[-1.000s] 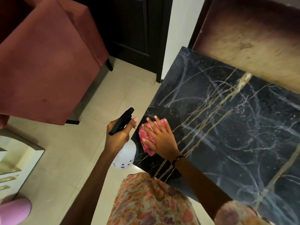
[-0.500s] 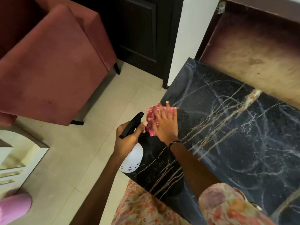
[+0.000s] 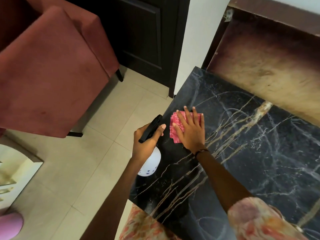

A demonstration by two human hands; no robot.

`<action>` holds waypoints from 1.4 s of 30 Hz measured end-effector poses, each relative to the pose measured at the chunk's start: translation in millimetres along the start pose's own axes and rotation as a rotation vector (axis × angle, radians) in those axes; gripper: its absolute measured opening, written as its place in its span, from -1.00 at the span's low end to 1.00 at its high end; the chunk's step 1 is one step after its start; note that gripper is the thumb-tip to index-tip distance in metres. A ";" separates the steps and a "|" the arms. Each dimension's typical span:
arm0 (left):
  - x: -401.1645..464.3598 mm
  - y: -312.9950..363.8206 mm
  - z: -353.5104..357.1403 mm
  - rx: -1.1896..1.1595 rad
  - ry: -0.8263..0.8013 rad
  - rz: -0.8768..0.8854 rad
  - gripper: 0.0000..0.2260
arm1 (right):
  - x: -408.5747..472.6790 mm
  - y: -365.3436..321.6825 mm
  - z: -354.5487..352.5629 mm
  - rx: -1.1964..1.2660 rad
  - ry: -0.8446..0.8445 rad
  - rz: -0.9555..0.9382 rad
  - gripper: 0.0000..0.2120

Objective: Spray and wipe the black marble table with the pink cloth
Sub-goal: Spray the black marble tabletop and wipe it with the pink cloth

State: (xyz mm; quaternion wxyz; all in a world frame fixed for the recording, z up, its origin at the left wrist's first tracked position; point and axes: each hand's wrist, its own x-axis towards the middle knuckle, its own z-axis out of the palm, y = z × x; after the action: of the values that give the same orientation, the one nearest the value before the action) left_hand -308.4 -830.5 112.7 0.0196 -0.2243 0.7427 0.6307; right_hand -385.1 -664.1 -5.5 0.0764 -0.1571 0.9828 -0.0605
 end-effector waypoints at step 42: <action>35.7 -3.3 38.3 0.034 -0.243 0.073 -0.63 | 69.6 21.5 -4.8 0.062 0.064 -0.048 -0.36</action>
State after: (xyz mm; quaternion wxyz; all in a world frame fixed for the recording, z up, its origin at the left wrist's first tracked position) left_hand -349.0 -805.6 90.7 0.0903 -0.1184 0.7532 0.6407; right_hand -457.7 -665.4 -13.0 0.0482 -0.1761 0.9783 -0.0978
